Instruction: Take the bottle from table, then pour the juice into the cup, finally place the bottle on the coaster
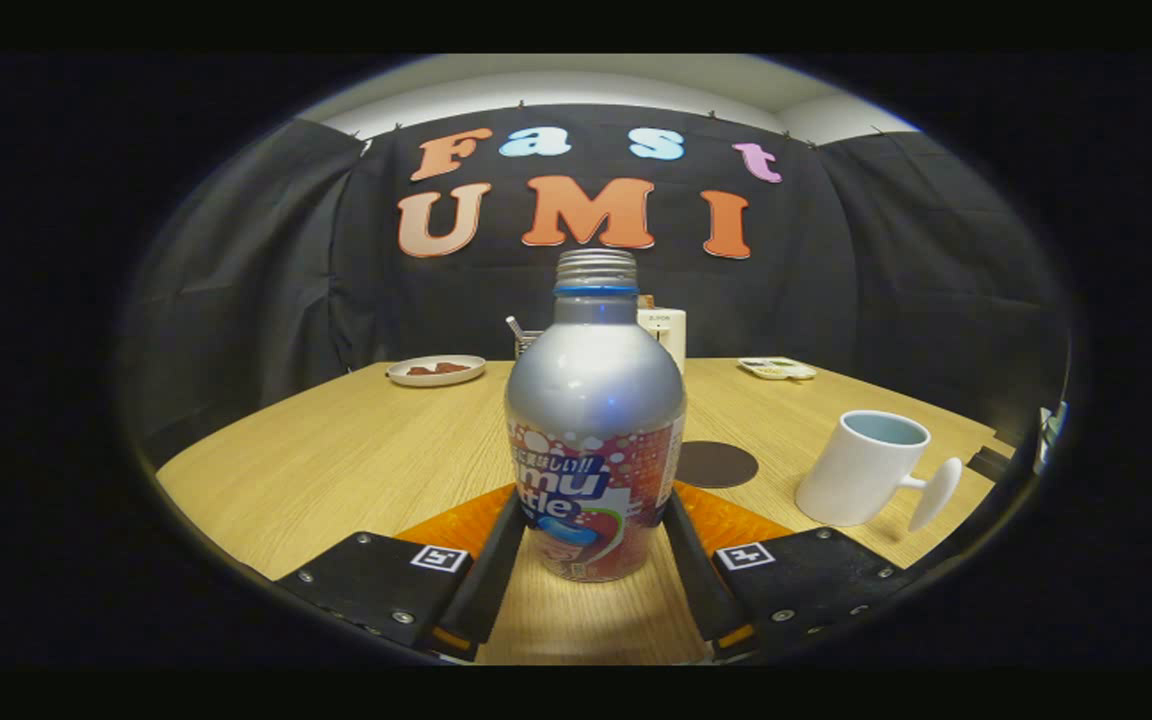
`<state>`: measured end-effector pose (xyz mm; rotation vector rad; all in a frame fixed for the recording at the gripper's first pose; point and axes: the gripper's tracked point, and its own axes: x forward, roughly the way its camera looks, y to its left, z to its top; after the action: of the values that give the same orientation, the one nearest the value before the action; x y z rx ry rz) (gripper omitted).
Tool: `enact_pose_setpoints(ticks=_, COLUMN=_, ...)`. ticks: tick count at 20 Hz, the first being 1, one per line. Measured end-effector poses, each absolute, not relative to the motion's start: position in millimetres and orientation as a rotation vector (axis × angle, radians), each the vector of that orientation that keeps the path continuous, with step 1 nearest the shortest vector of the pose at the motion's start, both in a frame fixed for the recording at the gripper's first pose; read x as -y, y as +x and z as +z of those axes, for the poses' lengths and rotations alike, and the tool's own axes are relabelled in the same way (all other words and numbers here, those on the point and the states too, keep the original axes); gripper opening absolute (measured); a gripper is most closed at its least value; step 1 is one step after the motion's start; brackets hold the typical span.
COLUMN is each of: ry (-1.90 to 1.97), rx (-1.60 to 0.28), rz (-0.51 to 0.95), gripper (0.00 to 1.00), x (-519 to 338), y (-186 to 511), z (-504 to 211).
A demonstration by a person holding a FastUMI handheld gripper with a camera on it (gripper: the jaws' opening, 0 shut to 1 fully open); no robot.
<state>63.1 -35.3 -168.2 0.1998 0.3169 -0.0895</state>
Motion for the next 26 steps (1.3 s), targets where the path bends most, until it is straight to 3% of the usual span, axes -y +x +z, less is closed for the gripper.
enact_pose_setpoints(ticks=26, ry=1.038, rx=-0.316, rz=-0.181, gripper=0.75, x=82, y=81, z=-138)
